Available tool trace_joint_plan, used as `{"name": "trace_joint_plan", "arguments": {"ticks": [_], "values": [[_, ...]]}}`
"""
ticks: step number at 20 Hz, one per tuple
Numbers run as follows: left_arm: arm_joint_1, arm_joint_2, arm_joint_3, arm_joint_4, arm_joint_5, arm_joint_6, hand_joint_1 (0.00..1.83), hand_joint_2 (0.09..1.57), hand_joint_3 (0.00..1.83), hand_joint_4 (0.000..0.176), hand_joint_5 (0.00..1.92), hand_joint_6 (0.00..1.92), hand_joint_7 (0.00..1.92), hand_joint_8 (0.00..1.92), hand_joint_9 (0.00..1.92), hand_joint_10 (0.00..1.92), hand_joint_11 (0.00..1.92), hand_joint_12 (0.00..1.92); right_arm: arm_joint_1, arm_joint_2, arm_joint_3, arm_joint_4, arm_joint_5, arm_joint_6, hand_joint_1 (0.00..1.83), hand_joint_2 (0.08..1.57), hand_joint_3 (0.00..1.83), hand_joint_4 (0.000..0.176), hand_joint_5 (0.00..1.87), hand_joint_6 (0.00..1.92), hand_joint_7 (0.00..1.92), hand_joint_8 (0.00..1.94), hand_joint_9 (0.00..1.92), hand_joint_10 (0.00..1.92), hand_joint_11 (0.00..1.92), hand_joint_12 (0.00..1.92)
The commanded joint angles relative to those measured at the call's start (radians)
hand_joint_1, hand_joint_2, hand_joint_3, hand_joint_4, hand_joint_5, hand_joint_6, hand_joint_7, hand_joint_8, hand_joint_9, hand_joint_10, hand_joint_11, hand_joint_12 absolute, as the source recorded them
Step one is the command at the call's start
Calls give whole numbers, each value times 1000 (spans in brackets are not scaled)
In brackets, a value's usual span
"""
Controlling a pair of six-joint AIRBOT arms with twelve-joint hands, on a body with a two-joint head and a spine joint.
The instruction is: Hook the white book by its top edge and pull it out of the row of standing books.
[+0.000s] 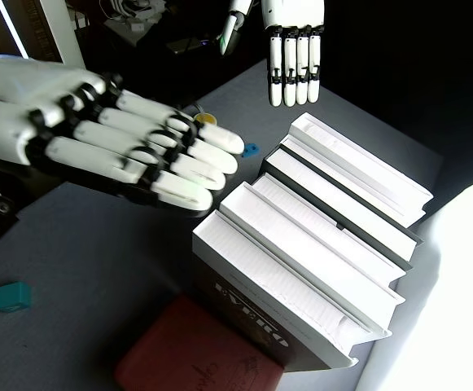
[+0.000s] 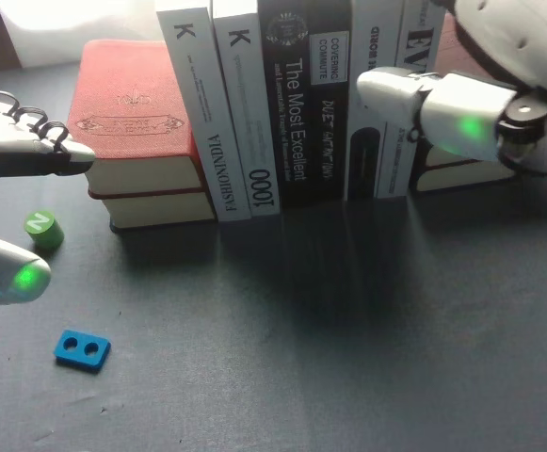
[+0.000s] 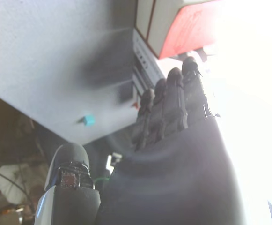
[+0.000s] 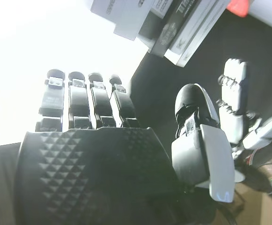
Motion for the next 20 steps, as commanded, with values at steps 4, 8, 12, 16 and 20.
{"name": "trace_joint_plan", "arguments": {"ticks": [4,8,12,16,20], "values": [[-7,2,5,10,84,-3,0,1205,0,0,0,0,0,0,0,0,6,3,11,-36,45,-61,91,-9,27,1248,0,0,24,8,0,0,0,0,0,0],[-7,2,7,10,84,-3,0,1207,0,0,0,0,0,0,0,0,0,0,0,-75,82,-61,97,-22,2,1246,0,0,12,1,0,0,0,0,0,0],[-7,2,7,10,84,-3,0,1221,4,0,0,0,0,0,0,0,3,1,-10,-95,109,-61,98,-31,0,1248,0,0,23,5,0,0,0,0,0,0],[-7,2,8,10,84,-3,0,1222,3,0,3,1,0,0,0,0,1,0,-27,-101,118,-60,99,-44,0,1254,2,0,11,0,0,0,0,0,0,0],[-7,2,8,10,84,-3,0,1231,5,0,9,3,0,0,0,0,5,2,-34,-100,115,-21,101,-74,30,1246,0,0,21,3,0,0,0,0,0,0]]}}
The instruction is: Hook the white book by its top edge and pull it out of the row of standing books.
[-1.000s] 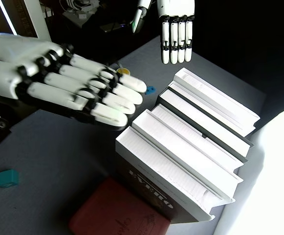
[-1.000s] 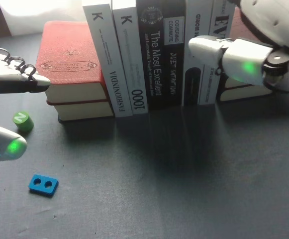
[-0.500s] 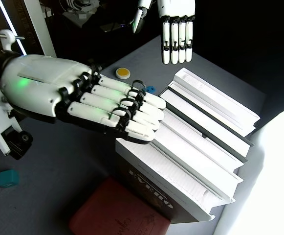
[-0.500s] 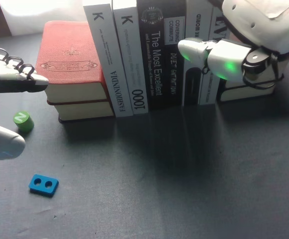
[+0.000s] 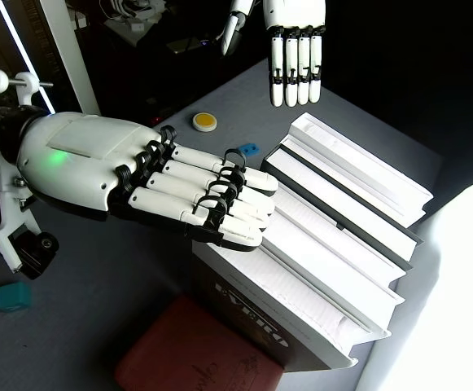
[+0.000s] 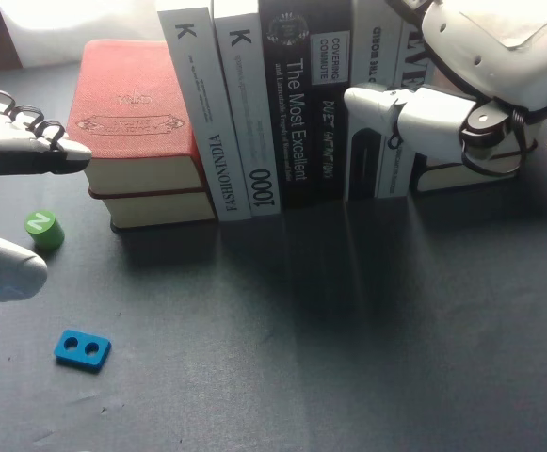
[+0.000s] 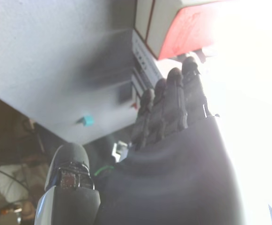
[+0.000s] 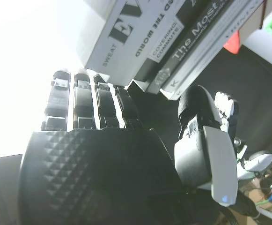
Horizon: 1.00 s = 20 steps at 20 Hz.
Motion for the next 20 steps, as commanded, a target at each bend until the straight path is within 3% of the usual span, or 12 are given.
{"name": "trace_joint_plan", "arguments": {"ticks": [1,13,20], "values": [[-7,2,2,10,84,-3,0,1230,5,0,6,1,0,0,0,0,8,4,-4,7,-5,-39,86,-11,45,1245,0,0,23,3,0,0,0,0,0,0],[-8,2,3,10,84,-3,0,1226,0,0,8,0,5,1,1,0,12,6,-18,28,-32,-39,88,-34,42,1232,0,0,77,10,41,5,17,4,10,8],[-10,1,12,10,84,-3,0,1233,3,0,7,0,0,0,1,0,15,9,-22,94,-134,6,89,-93,3,1256,7,0,76,17,42,10,18,7,0,0]]}}
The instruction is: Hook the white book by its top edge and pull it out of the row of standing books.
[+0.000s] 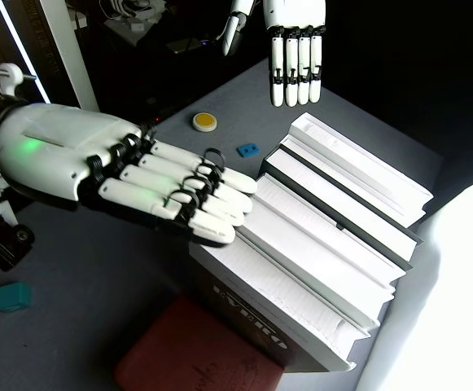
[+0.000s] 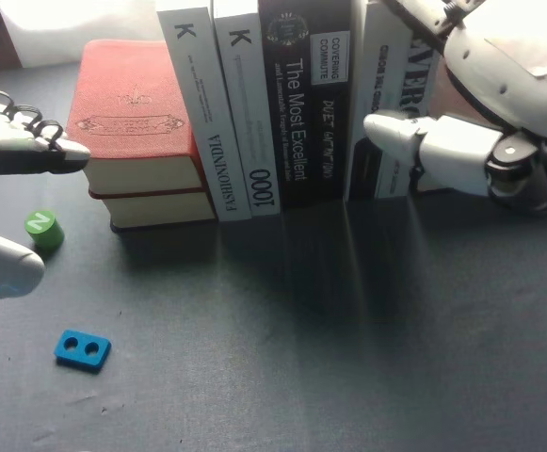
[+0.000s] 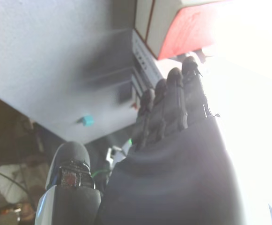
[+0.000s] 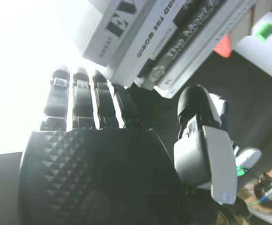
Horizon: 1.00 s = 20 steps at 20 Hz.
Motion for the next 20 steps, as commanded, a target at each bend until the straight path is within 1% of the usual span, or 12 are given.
{"name": "trace_joint_plan", "arguments": {"ticks": [1,3,6,8,11,12,15,17,18,20], "values": [[-10,0,2,10,84,-3,0,1235,4,0,5,0,0,0,0,0,10,7,9,15,-16,-37,67,-12,28,1251,3,0,85,17,51,11,27,9,0,0],[-10,0,2,10,84,-2,0,1241,6,0,17,5,0,0,0,0,10,7,10,46,-55,-37,62,-13,25,1256,4,0,47,0,18,0,2,0,0,0],[-4,0,0,10,84,-1,0,1237,4,0,27,7,4,2,3,1,16,10,6,87,-116,-37,59,-34,26,1234,0,0,68,7,39,5,16,5,0,0],[-3,0,-2,10,84,-1,0,1231,0,0,22,4,1,0,1,0,16,11,-11,106,-148,-37,59,-39,5,1237,0,0,48,2,27,2,7,2,0,0],[0,-5,-5,10,84,-1,0,1228,0,0,0,0,0,0,0,0,0,3,-32,137,-203,-37,62,-45,48,1261,6,0,83,11,70,11,43,12,10,7],[1,-10,-4,10,84,-1,0,1229,0,0,19,7,8,3,3,1,15,9,-45,153,-231,-37,66,-47,18,1256,3,0,67,3,41,3,19,3,1,1],[1,-25,1,10,84,-2,0,1236,3,0,11,3,0,0,0,0,7,5,-70,183,-289,-35,81,-68,24,1248,0,0,56,3,33,6,13,5,0,0],[1,-35,9,10,84,-2,0,1231,0,0,31,11,16,6,20,8,43,21,-80,196,-313,1,80,-86,24,1248,0,0,43,0,25,2,7,3,0,0],[1,-40,14,10,84,-2,0,1233,1,0,5,1,2,0,3,1,11,8,-87,204,-324,29,75,-103,38,1247,0,0,54,4,35,5,18,6,0,0],[4,-42,20,10,84,-2,0,1231,0,0,12,5,0,0,0,0,18,11,-109,216,-343,57,71,-118,27,1246,0,0,66,7,49,8,27,8,0,0]]}}
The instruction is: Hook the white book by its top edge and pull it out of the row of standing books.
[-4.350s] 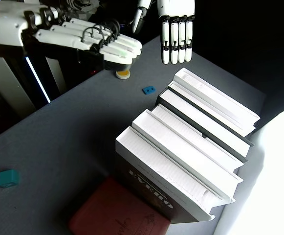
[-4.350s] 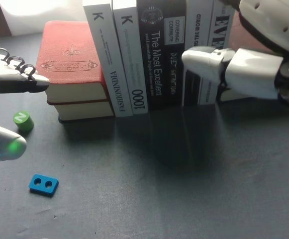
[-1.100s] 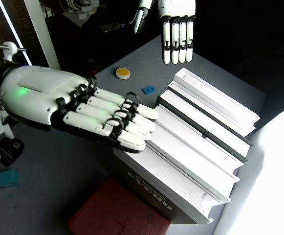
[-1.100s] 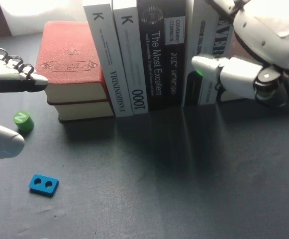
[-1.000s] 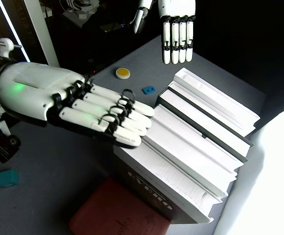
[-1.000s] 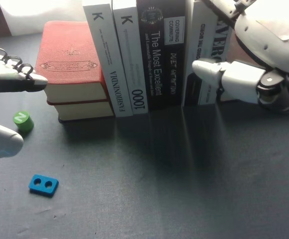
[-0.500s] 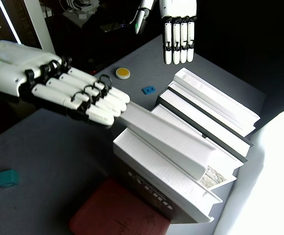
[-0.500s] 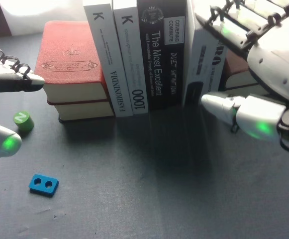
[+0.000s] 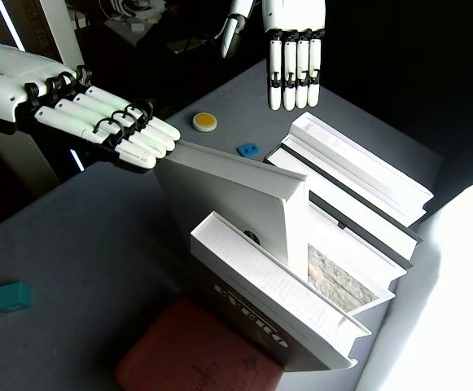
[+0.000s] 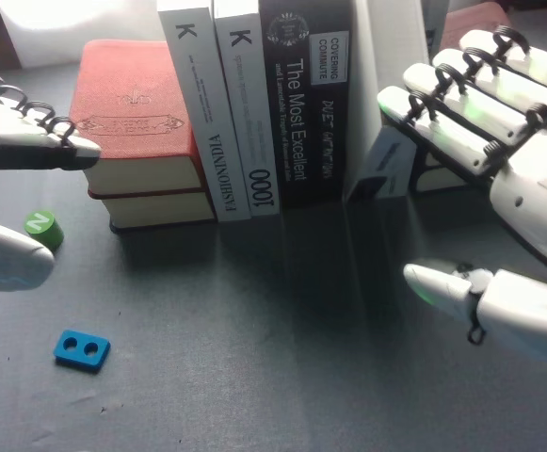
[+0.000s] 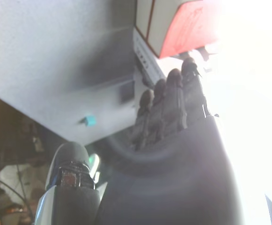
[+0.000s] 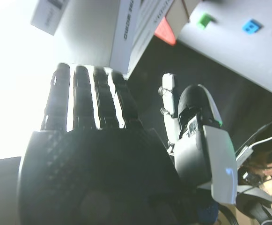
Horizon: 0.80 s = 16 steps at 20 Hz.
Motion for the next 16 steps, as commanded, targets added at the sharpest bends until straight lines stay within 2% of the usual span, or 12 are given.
{"name": "trace_joint_plan", "arguments": {"ticks": [1,6,10,16], "values": [[-8,-3,4,10,83,-2,0,1229,0,0,12,4,0,0,0,0,11,8,-6,7,-9,-33,55,-7,13,1252,1,0,70,7,53,7,29,8,0,0],[-2,-5,10,10,83,-2,0,1234,1,0,11,1,0,0,0,0,10,9,-25,12,-22,28,34,-33,32,1255,0,0,71,5,44,6,20,6,0,0],[-2,-9,6,10,83,-3,0,1228,0,0,2,0,0,0,0,0,10,10,-45,11,-25,29,33,-45,72,1247,0,0,75,2,41,1,16,1,0,0],[-3,-9,-5,10,83,-4,0,1235,2,0,0,0,0,0,0,0,9,11,-56,6,-21,40,7,-46,0,1246,0,0,78,10,58,7,31,7,11,5]]}}
